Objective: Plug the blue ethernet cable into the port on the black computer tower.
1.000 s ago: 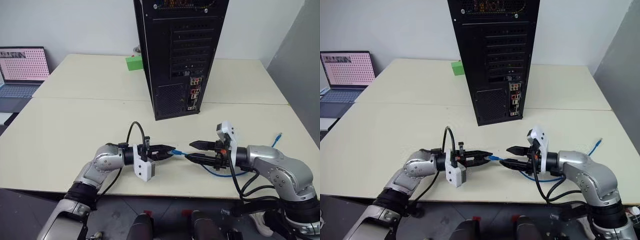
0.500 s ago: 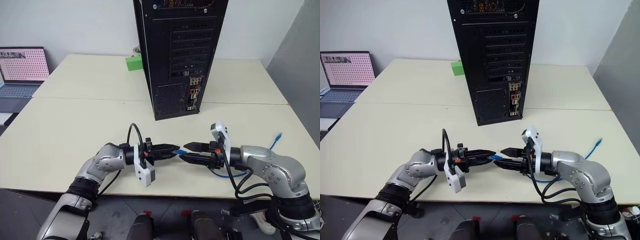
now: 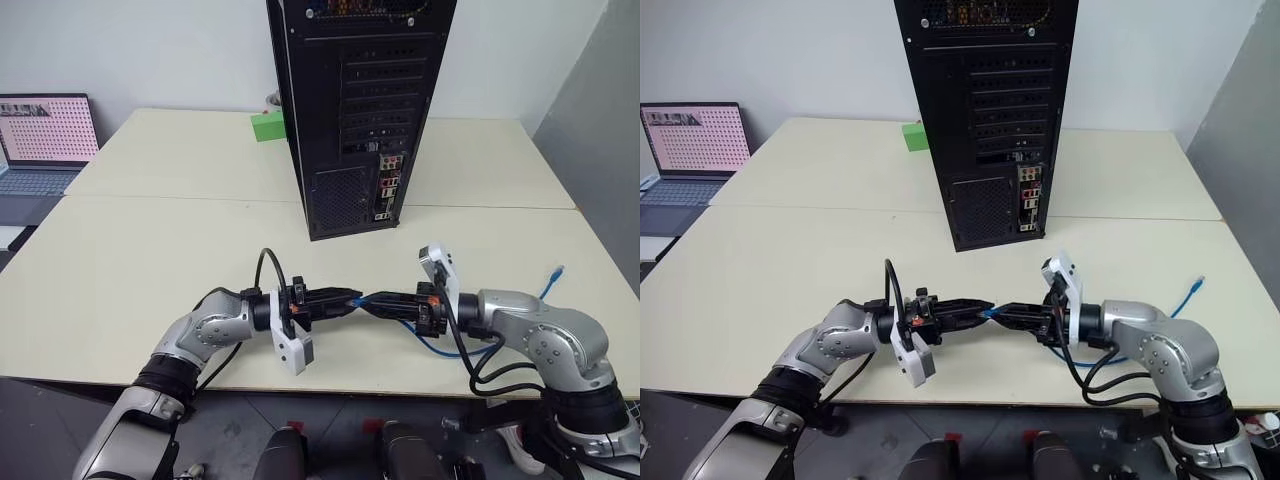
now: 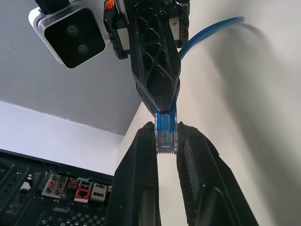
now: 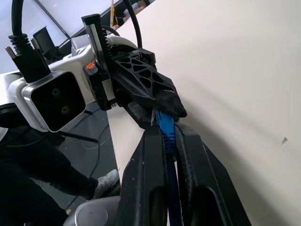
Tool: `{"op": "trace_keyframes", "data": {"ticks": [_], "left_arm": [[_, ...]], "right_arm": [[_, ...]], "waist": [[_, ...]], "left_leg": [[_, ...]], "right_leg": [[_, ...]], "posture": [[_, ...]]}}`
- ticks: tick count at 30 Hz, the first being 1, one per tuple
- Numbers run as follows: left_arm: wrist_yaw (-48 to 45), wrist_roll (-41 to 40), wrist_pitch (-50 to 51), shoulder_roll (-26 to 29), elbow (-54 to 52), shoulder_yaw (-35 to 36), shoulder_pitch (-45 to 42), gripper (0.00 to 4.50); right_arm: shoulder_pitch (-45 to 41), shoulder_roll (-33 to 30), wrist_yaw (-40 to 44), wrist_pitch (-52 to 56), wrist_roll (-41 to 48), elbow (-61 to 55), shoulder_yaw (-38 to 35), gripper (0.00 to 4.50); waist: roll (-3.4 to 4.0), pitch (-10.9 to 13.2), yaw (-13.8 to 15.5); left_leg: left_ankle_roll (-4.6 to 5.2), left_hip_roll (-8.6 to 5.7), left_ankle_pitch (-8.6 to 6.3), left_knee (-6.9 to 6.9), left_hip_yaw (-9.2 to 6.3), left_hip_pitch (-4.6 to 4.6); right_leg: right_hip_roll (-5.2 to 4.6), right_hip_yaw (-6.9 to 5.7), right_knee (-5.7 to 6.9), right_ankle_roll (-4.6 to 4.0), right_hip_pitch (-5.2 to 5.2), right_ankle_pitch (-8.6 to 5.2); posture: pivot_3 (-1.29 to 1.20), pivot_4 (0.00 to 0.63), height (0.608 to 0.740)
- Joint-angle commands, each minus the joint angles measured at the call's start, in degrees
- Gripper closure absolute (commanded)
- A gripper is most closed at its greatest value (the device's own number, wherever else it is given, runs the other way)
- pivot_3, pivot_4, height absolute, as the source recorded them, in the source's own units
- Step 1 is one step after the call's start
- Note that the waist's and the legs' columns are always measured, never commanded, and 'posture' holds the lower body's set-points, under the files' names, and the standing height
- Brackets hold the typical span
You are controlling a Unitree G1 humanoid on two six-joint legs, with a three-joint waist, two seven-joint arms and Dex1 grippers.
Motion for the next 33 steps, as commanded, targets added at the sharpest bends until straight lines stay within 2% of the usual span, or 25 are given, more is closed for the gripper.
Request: {"op": "trace_keyframes", "data": {"ticks": [1, 5, 7, 10, 14, 19, 23, 27, 33], "left_arm": [[2.80, 1.43, 0.04, -0.37, -1.19, 0.44, -0.86, 4.22], [4.40, 2.78, 0.79, -0.15, -0.70, 0.29, -0.61, 4.22], [4.22, 1.78, 2.13, 0.04, -0.06, -0.19, -0.34, 3.52], [0.99, -3.42, 6.58, 0.54, 0.34, -1.67, 0.68, 2.95], [-5.95, -13.99, 19.44, 0.18, -2.36, -1.87, 3.08, 2.10], [-10.22, -25.08, 47.59, -2.71, -14.22, 0.30, 6.49, 1.13], [-6.86, -25.82, 64.30, -5.27, -23.01, 2.06, 6.41, 1.13], [-1.69, -25.53, 79.27, -9.13, -30.25, 3.55, 5.43, 1.13], [2.06, -23.47, 87.91, -11.55, -35.01, 3.58, 4.15, 1.13]], "right_arm": [[-1.55, -0.08, 0.81, 1.56, 3.55, -0.31, -1.14, 4.50], [-2.26, -0.60, 1.18, 2.39, 4.04, 0.44, -1.35, 4.50], [-2.58, -1.09, 1.39, 2.52, 3.92, 0.60, -1.31, 4.50], [-2.84, -1.92, 1.23, 2.05, 3.31, 0.30, -1.48, 4.50], [-2.89, -2.80, -0.70, -0.40, 1.14, -0.40, -2.52, 4.50], [-4.36, -0.97, -9.69, -5.88, -6.00, -0.52, -3.20, 4.50], [-6.47, 1.76, -18.28, -8.26, -13.66, -0.74, -0.02, 4.50], [-9.23, 9.11, -31.71, -10.17, -22.77, 1.36, 1.00, 4.50], [-10.73, 16.45, -40.06, -12.35, -28.08, 3.28, 0.11, 4.50]], "waist": [[0.00, 0.00, 0.00], [0.00, 0.00, 0.00], [0.00, 0.00, -0.01], [0.00, 0.00, -0.01], [0.00, 0.00, -0.08], [0.00, 0.00, -0.12], [0.00, 0.00, -0.16], [0.00, 0.00, -0.54], [0.00, 0.00, -0.52]], "left_leg": [[0.00, 0.00, 0.00, 0.00, 0.00, 0.00], [0.00, 0.00, 0.00, 0.00, 0.00, 0.00], [0.00, 0.00, 0.00, 0.00, 0.00, 0.00], [0.00, 0.00, 0.00, 0.00, 0.00, 0.00], [0.00, 0.00, 0.00, 0.00, 0.00, 0.00], [0.00, 0.01, 0.00, -0.01, -0.01, 0.00], [0.00, 0.00, 0.00, 0.01, -0.03, -0.02], [0.00, 0.01, 0.00, -0.01, -0.06, -0.02], [0.00, 0.00, 0.00, -0.01, -0.08, -0.06]], "right_leg": [[0.00, 0.00, 0.00, 0.00, 0.00, 0.00], [0.00, 0.00, 0.00, 0.00, 0.00, 0.00], [0.00, 0.00, 0.00, 0.00, 0.00, 0.00], [0.00, 0.00, 0.00, 0.00, 0.00, 0.00], [0.00, 0.00, 0.00, 0.00, 0.00, 0.00], [0.01, -0.01, 0.04, -0.01, -0.02, -0.01], [0.02, -0.02, 0.05, 0.00, -0.03, -0.01], [0.06, 0.00, 0.10, 0.00, -0.09, -0.01], [0.06, 0.00, 0.07, -0.01, -0.10, -0.01]], "posture": [[0.00, 0.150, 0.740], [0.00, 0.150, 0.740], [0.00, 0.150, 0.740], [0.00, 0.150, 0.740], [0.00, 0.150, 0.740], [0.00, 0.150, 0.740], [0.00, 0.150, 0.740], [0.00, 0.150, 0.740], [0.00, 0.150, 0.740]]}}
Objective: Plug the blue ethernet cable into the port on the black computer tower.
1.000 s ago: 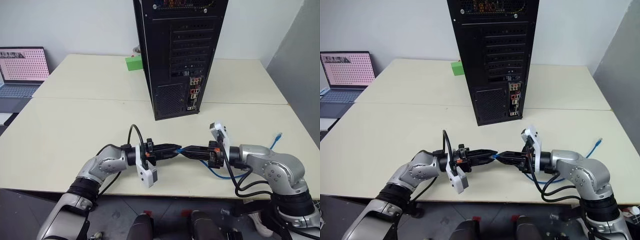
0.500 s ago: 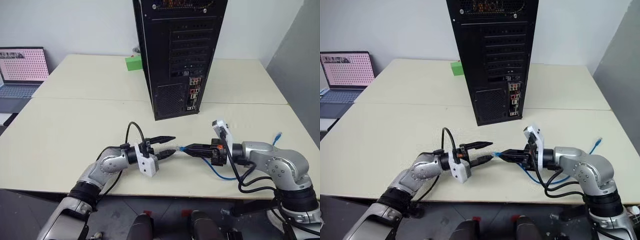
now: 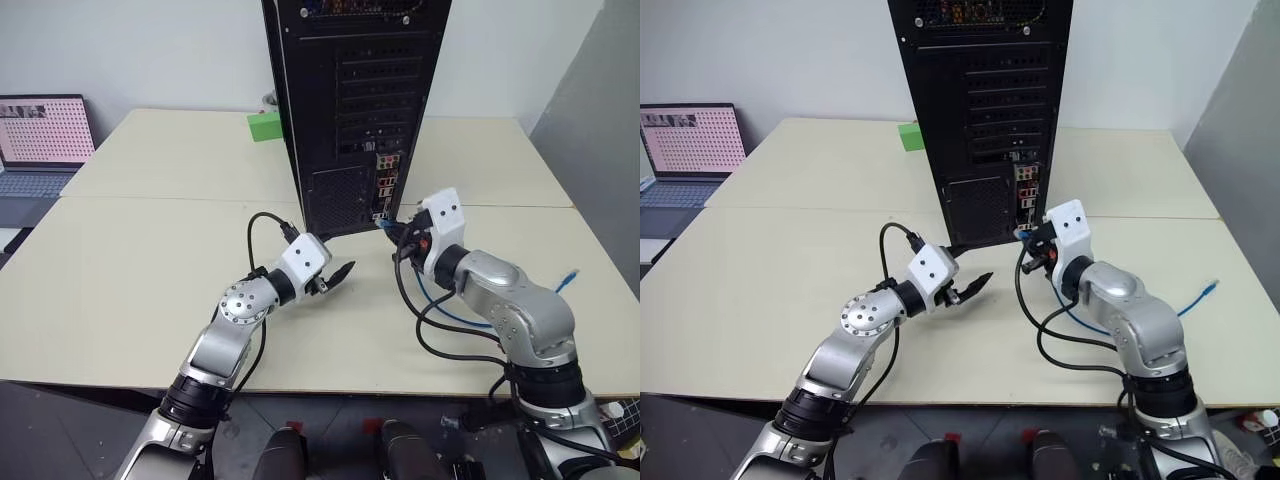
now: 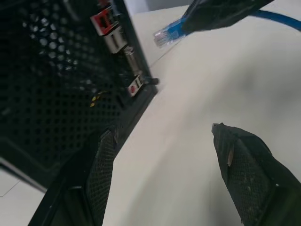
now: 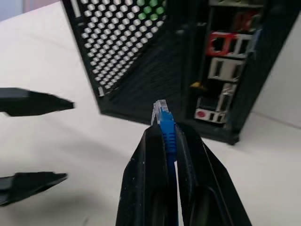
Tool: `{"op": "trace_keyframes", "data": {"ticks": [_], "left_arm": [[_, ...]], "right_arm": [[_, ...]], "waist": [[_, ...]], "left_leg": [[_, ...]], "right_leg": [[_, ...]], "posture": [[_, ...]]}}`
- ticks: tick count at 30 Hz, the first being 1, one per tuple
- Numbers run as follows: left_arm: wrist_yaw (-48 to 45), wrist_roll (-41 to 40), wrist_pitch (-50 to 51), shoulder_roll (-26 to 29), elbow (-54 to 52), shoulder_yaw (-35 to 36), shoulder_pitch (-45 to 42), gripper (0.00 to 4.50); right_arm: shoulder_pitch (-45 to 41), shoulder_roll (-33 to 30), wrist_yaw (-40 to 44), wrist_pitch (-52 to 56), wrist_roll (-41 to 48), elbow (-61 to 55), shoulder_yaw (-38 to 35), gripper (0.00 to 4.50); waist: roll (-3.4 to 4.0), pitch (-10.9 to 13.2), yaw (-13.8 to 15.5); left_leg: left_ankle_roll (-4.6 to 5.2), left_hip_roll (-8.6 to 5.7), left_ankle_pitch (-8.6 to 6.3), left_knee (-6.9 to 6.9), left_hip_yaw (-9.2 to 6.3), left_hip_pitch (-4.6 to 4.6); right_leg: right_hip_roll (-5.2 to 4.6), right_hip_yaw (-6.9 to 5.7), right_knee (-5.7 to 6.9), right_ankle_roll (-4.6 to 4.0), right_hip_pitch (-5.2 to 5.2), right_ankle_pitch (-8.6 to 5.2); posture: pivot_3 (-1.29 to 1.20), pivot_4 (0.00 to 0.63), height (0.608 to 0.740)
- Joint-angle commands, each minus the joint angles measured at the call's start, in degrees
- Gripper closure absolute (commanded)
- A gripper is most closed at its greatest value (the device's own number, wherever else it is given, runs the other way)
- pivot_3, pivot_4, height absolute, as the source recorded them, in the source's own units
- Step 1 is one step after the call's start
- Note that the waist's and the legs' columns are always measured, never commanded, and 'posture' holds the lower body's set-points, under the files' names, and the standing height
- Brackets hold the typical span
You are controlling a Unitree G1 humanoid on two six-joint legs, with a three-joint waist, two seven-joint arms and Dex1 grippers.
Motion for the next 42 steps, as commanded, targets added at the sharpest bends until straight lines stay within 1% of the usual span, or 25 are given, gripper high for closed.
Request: {"op": "trace_keyframes", "data": {"ticks": [1, 4, 8, 17, 32, 42], "left_arm": [[2.73, 1.33, 4.73, -1.34, -4.57, 1.01, -1.78, 1.13], [4.26, -0.22, 8.03, -3.30, -5.37, 2.67, -3.00, 1.13], [5.07, -0.97, 10.23, -5.09, -5.84, 3.64, -4.25, 1.13], [5.65, -1.07, 11.74, -6.10, -6.55, 3.66, -4.84, 1.13], [6.19, -0.61, 11.64, -6.05, -6.92, 3.44, -4.64, 1.13], [6.26, -0.39, 11.81, -6.08, -7.13, 3.31, -4.49, 1.13]], "right_arm": [[-2.25, 3.33, -4.88, -3.04, -3.36, 0.93, -0.99, 4.50], [-4.43, 6.47, -7.65, -5.10, -4.81, 3.77, -2.22, 4.50], [-6.75, 8.38, -8.40, -7.44, -6.26, 7.22, -2.37, 4.50], [-10.23, 11.67, -8.20, -10.82, -7.70, 13.21, -2.15, 4.50], [-11.55, 12.34, -8.23, -13.64, -9.95, 17.22, -2.84, 4.50], [-9.96, 12.45, -7.71, -11.05, -9.61, 13.74, -3.11, 4.50]], "waist": [[0.00, 0.00, -0.01], [0.00, 0.00, -0.05], [0.00, 0.00, -0.03], [0.00, 0.00, -0.09], [0.00, 0.00, -0.09], [0.00, 0.00, -0.09]], "left_leg": [[0.00, 0.00, 0.00, 0.00, 0.00, 0.00], [0.00, 0.00, 0.00, 0.00, 0.00, 0.00], [0.00, 0.00, 0.00, 0.00, 0.00, -0.01], [0.00, 0.00, 0.00, -0.01, 0.00, -0.05], [0.00, 0.00, 0.00, -0.02, 0.00, -0.08], [0.00, 0.00, 0.00, -0.02, 0.00, -0.11]], "right_leg": [[0.00, -0.01, 0.00, 0.00, 0.00, 0.00], [0.00, 0.00, 0.00, 0.00, -0.01, 0.00], [0.00, 0.00, 0.01, -0.01, -0.02, 0.01], [0.00, 0.00, 0.00, -0.01, -0.06, 0.01], [0.00, 0.00, -0.02, -0.01, -0.08, 0.01], [0.00, 0.00, -0.02, -0.01, -0.10, 0.01]], "posture": [[0.00, 0.150, 0.740], [0.00, 0.150, 0.740], [0.00, 0.150, 0.740], [0.00, 0.150, 0.740], [0.00, 0.150, 0.740], [0.00, 0.150, 0.740]]}}
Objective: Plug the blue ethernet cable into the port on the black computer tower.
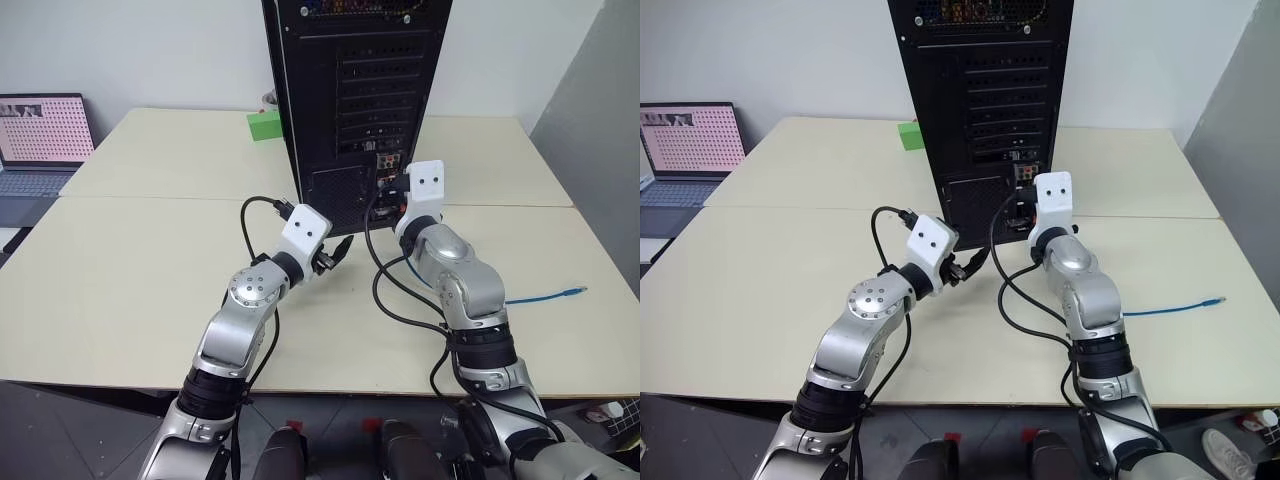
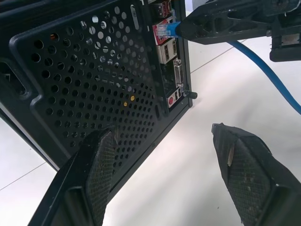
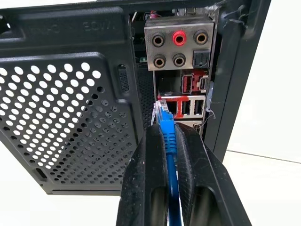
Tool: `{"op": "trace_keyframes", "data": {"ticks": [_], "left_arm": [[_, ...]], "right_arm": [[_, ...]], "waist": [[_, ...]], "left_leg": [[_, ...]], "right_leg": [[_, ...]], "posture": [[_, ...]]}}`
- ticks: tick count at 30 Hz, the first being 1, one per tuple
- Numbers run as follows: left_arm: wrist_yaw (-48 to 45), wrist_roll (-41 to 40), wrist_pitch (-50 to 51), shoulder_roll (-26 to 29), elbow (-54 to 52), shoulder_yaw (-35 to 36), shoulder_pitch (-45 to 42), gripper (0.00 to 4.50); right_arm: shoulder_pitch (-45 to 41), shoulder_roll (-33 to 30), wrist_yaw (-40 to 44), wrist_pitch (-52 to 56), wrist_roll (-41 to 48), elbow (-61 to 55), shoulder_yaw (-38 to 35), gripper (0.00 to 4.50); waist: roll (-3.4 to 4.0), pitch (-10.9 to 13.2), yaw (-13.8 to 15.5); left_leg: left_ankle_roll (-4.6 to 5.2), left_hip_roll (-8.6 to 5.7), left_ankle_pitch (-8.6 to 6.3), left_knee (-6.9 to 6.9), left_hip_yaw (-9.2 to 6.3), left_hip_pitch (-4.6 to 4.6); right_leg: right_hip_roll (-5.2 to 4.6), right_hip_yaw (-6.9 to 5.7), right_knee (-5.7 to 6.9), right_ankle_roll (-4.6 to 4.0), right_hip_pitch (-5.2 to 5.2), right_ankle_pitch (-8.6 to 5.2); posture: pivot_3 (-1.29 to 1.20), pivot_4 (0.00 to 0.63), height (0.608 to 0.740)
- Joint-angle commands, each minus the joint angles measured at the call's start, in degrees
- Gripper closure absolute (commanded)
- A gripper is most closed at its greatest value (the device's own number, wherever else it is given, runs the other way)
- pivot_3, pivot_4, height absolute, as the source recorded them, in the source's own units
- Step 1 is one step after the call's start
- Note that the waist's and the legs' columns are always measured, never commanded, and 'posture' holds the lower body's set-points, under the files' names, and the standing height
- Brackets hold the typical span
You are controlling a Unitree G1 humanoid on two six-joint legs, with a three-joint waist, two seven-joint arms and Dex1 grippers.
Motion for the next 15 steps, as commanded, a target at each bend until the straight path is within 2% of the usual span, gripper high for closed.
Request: {"op": "trace_keyframes", "data": {"ticks": [1, 15], "left_arm": [[0.52, 0.30, -0.24, -0.30, -2.68, 0.03, -0.99, 1.13], [0.60, 0.48, -0.27, -0.36, -2.46, -0.08, -0.91, 1.13]], "right_arm": [[-0.03, 0.19, -0.02, 0.20, 0.23, -4.03, -0.93, 4.50], [-0.39, 0.34, -0.13, -2.38, -0.97, -1.64, -0.96, 4.50]], "waist": [[0.00, 0.00, -0.01], [0.00, 0.00, -0.02]], "left_leg": [[0.00, 0.00, 0.00, 0.00, 0.00, 0.00], [0.00, 0.00, 0.00, 0.00, 0.00, -0.03]], "right_leg": [[0.00, 0.00, 0.00, 0.00, 0.00, 0.00], [0.00, 0.00, -0.02, 0.00, -0.03, 0.00]], "posture": [[0.00, 0.150, 0.740], [0.00, 0.150, 0.740]]}}
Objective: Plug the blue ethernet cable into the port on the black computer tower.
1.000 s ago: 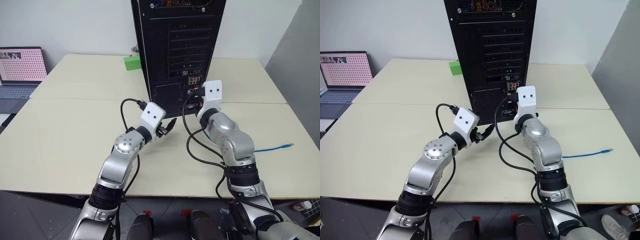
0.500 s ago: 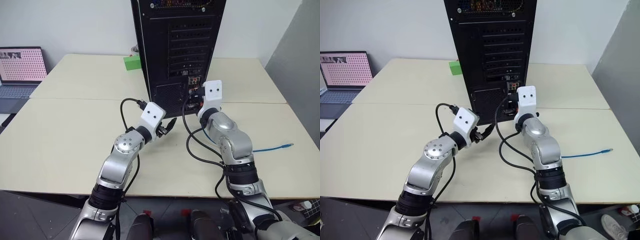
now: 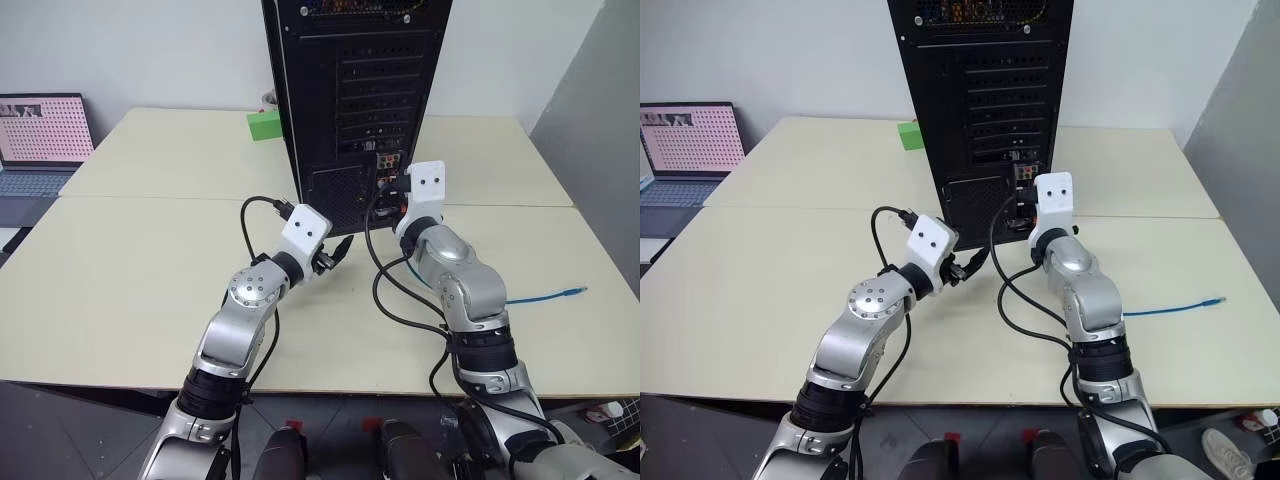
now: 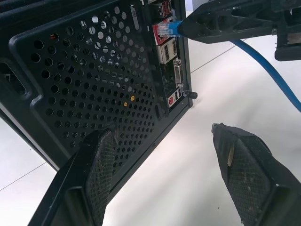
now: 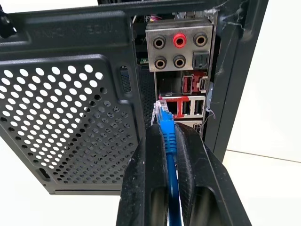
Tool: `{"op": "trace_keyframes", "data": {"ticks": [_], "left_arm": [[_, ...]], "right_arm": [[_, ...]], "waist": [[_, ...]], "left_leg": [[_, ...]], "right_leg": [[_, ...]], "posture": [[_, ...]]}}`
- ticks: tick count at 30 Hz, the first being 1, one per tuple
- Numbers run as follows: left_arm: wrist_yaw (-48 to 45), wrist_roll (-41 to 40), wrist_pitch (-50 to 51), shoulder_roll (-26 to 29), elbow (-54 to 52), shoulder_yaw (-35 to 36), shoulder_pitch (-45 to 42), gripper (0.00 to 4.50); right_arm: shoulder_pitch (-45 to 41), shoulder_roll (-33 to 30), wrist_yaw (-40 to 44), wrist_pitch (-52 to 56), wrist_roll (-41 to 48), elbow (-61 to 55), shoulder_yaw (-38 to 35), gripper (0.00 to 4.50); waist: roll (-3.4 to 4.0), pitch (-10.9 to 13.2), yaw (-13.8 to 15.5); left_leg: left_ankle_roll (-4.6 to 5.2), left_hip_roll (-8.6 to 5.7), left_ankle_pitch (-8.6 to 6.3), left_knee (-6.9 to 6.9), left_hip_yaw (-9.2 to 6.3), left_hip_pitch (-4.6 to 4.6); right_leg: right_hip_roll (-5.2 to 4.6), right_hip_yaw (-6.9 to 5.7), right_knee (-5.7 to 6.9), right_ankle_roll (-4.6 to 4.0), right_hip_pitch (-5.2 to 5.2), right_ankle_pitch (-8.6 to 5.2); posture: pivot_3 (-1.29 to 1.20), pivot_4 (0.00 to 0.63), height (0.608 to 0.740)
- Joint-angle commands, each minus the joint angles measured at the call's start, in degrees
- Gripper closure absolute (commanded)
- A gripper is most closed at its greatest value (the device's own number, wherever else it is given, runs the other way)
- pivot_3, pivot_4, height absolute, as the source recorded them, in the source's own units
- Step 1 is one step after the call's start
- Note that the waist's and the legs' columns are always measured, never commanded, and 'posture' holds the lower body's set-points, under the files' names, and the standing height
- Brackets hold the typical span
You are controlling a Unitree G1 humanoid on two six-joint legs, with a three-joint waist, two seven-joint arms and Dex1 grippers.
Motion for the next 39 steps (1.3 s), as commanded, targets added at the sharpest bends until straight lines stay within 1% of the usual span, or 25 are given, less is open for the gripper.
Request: {"op": "trace_keyframes", "data": {"ticks": [1, 13, 23, 39], "left_arm": [[0.59, 0.39, -0.30, -0.35, -2.45, -0.08, -0.88, 1.13], [0.72, 0.54, -0.54, -0.49, -2.51, -0.18, -0.50, 1.13], [0.68, 0.70, -0.63, -0.36, -2.54, -0.16, -0.43, 1.13], [0.62, 0.93, -0.89, -0.43, -2.18, -0.38, -0.46, 1.13]], "right_arm": [[-1.06, -0.23, -0.04, -2.40, -0.79, -0.23, -0.74, 4.50], [-1.74, -0.52, 0.48, -4.39, -1.79, 2.39, -0.35, 4.50], [-3.19, -0.04, 0.96, -5.16, -2.52, 2.44, 0.28, 4.50], [-3.32, 0.12, 2.31, -6.20, -4.88, 3.93, 2.64, 4.50]], "waist": [[0.00, 0.00, 0.01], [0.00, 0.00, -0.10], [0.00, 0.00, -0.65], [0.01, 0.01, -0.86]], "left_leg": [[0.00, 0.00, 0.00, 0.00, 0.00, 0.00], [0.00, 0.00, 0.00, 0.00, 0.00, -0.02], [0.00, 0.00, 0.00, -0.01, 0.00, -0.02], [0.00, 0.00, 0.00, -0.03, 0.01, -0.06]], "right_leg": [[0.00, 0.00, 0.00, 0.00, 0.00, 0.00], [0.00, 0.00, -0.03, 0.00, -0.01, 0.00], [0.00, 0.00, -0.03, 0.01, -0.02, 0.00], [0.00, 0.01, -0.02, 0.01, -0.08, 0.00]], "posture": [[0.00, 0.150, 0.740], [0.00, 0.150, 0.740], [0.00, 0.150, 0.740], [0.00, 0.150, 0.740]]}}
